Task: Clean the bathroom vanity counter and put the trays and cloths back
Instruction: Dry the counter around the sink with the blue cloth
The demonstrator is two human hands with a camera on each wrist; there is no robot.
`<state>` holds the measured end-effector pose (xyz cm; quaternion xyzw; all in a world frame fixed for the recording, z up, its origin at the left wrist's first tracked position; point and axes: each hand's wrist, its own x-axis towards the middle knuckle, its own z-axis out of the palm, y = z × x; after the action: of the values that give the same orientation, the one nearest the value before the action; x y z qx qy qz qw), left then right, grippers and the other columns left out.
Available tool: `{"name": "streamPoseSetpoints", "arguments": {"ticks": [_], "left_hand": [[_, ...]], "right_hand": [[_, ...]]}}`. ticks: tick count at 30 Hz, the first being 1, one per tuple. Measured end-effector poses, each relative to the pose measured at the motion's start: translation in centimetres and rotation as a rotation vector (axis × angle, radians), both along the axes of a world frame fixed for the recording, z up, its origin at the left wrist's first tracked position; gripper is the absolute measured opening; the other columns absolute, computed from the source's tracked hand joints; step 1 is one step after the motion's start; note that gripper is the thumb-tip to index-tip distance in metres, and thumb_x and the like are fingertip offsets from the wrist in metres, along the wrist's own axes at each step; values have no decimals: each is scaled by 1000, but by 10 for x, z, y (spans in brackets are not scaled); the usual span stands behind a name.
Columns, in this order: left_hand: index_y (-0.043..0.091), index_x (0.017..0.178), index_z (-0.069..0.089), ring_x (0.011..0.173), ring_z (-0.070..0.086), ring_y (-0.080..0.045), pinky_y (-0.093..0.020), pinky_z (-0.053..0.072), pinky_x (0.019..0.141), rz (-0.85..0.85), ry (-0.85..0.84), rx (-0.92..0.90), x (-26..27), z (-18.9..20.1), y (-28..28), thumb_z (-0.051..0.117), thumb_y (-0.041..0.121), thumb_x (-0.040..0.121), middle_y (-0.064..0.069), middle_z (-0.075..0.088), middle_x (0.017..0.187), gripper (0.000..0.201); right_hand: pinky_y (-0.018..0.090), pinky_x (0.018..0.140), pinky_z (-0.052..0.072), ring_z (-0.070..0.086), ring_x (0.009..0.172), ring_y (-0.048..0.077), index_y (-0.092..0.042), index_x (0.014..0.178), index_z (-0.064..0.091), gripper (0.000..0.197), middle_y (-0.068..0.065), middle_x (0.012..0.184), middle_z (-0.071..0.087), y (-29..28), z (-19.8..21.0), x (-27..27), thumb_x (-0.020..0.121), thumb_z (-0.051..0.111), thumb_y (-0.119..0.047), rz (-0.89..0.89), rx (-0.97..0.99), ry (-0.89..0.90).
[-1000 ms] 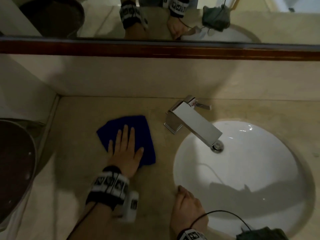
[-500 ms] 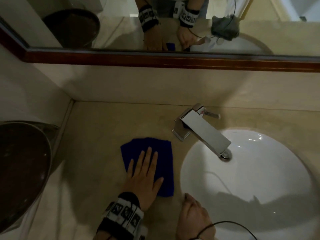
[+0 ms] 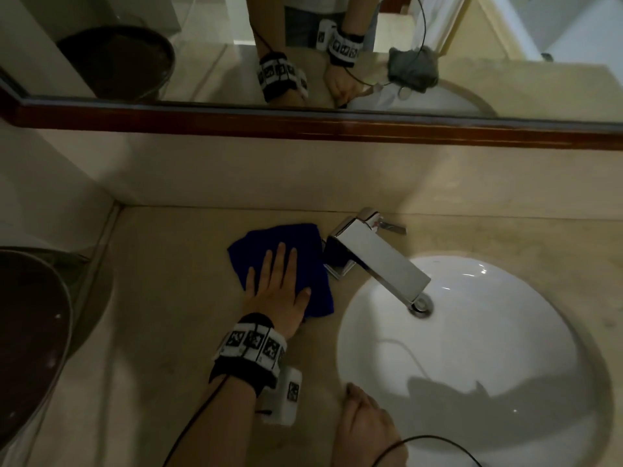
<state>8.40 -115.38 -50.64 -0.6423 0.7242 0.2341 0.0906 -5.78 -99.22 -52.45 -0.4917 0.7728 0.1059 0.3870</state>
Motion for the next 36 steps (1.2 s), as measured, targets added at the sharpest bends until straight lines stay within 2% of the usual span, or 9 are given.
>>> {"name": "streamPoseSetpoints", "arguments": {"ticks": [3,7,13,17,21,24,27,31,36], "left_hand": [[30,139,-36,141,-28,-13,-40,-15,115,-13,4,42,35,5,49,-22,71,71,9,-43,146,81],[36,135,-40,135,-36,-8,-40,-16,115,64,-2,154,91,13,90,-36,79,54,16,-48,141,92],[31,137,-39,140,-31,-15,-44,-16,116,188,-23,59,93,0,42,-16,75,70,9,-47,143,84],[24,146,-27,144,-23,-19,-46,-12,117,236,-62,-19,70,-4,-5,13,58,96,4,-33,153,73],[23,147,-24,145,-20,-20,-45,-15,114,226,-45,-85,62,-10,18,-7,62,86,3,-32,152,75],[18,154,8,146,10,-24,-46,4,113,148,-38,-128,65,-13,53,11,59,90,-3,3,160,76],[20,151,26,139,27,-21,-46,15,109,83,-42,-126,72,-15,64,31,56,91,-3,24,157,70],[28,154,6,145,6,-18,-43,3,113,-6,28,-107,72,-6,39,23,53,95,4,0,161,66],[37,148,-16,143,-22,-9,-40,-17,115,-148,91,-79,49,-2,-23,15,43,99,16,-27,154,58]], "right_hand": [[22,111,26,39,135,12,-32,147,26,49,-10,151,35,-2,3,1,101,11,-35,-39,-4,17],[23,110,28,40,133,14,-33,147,26,87,-11,151,34,4,2,0,80,-25,-53,-68,-57,-34],[36,110,28,37,135,30,-20,135,50,51,9,151,37,-1,3,10,85,59,-16,-394,-386,10],[33,108,32,35,135,22,-16,135,49,59,3,151,34,-38,24,27,77,43,-21,-60,-688,-228],[32,108,37,32,138,18,-16,143,37,61,0,157,19,-92,32,50,82,42,-18,197,-688,-278],[34,114,30,20,144,24,-13,151,18,67,5,160,4,-118,16,55,91,47,-17,235,-586,-183],[41,113,27,31,140,36,1,145,31,61,20,154,22,-123,0,54,90,35,-24,327,-643,-54],[27,118,-1,8,147,24,-3,150,13,74,13,158,5,-122,-7,50,87,9,-41,382,-603,-12],[35,115,9,29,135,29,4,140,38,56,21,145,42,-125,-13,50,98,19,-28,401,-584,51]]}}
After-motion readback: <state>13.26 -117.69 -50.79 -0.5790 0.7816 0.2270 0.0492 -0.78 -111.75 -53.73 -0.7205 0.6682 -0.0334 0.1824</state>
